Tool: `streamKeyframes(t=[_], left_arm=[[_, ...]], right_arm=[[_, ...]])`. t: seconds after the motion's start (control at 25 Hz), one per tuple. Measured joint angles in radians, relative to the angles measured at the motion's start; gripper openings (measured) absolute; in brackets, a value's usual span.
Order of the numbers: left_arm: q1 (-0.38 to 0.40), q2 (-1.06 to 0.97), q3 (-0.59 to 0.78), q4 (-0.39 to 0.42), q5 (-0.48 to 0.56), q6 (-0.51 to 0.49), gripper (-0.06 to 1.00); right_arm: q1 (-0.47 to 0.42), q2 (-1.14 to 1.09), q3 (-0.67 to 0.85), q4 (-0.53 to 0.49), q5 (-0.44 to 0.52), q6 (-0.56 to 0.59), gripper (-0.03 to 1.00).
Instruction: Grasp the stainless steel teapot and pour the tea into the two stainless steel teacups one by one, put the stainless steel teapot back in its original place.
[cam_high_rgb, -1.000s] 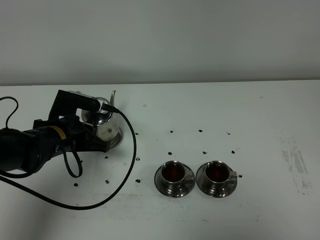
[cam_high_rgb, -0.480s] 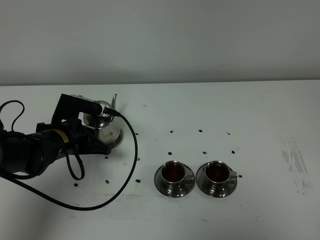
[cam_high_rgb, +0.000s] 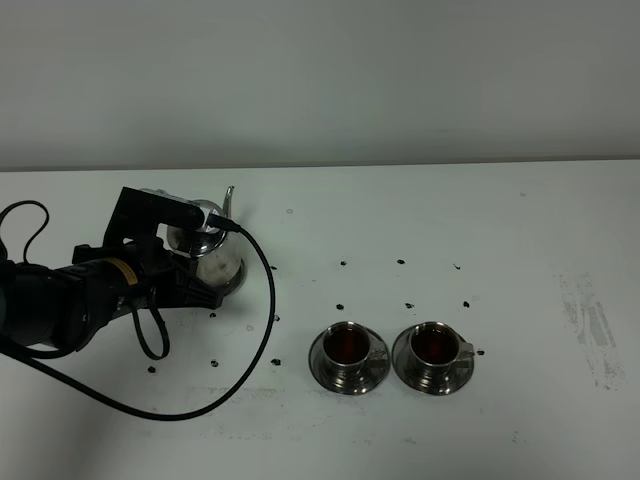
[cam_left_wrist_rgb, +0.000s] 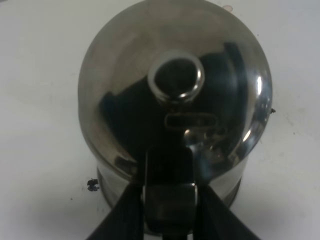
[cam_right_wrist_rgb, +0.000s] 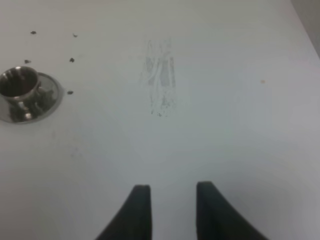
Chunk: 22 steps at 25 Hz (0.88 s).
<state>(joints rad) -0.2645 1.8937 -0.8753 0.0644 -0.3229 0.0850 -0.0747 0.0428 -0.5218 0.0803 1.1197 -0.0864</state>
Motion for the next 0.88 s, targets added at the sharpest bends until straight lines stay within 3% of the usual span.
streamKeyframes(t=[0.88], left_arm=[[0.0,0.017,0.0,0.0,-0.021,0.0,0.23]], right_arm=[[0.0,0.0,0.0,0.0,0.0,0.0,0.23]])
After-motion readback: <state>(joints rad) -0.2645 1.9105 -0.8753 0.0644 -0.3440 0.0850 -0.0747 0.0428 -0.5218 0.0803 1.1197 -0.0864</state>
